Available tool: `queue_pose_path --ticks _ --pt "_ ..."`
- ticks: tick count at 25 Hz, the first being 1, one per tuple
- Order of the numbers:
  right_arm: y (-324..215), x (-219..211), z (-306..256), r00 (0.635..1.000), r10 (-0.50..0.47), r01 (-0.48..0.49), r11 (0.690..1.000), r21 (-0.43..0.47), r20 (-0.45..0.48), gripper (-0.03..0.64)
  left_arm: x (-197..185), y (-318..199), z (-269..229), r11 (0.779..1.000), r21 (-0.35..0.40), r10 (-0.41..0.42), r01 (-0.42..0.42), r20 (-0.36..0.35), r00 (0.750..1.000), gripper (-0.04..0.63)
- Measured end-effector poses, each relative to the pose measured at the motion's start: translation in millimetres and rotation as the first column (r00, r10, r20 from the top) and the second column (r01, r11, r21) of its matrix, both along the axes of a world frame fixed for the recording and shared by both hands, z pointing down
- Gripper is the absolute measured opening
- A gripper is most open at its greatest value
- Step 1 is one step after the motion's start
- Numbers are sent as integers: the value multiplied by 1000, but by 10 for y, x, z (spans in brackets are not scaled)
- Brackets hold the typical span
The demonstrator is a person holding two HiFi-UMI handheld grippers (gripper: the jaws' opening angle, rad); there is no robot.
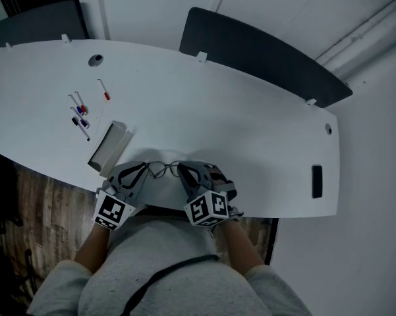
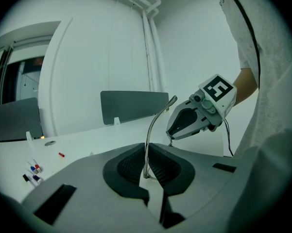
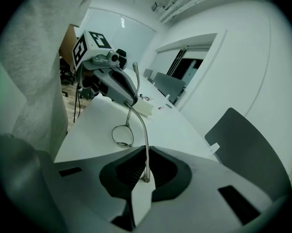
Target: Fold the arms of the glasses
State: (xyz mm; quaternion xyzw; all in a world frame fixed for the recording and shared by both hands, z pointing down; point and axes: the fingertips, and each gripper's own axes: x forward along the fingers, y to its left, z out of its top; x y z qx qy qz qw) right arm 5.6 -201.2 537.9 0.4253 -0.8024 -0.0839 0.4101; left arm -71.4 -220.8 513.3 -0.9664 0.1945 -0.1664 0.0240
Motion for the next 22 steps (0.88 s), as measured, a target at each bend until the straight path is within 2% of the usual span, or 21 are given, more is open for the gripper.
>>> queue_pose_path --ticks 5,11,22 --pt "-24 -82 71 993 -70 68 997 -24 -91 34 -19 -8 3 1000 -6 -7 7 0 1000 31" --pt "-24 -172 181 962 -167 160 986 -51 -216 34 -47 4 35 1000 -15 -19 19 1 1000 31" --pt "-53 -210 275 945 -211 193 977 -91 -251 34 -51 -20 41 999 -29 -31 30 -11 999 31"
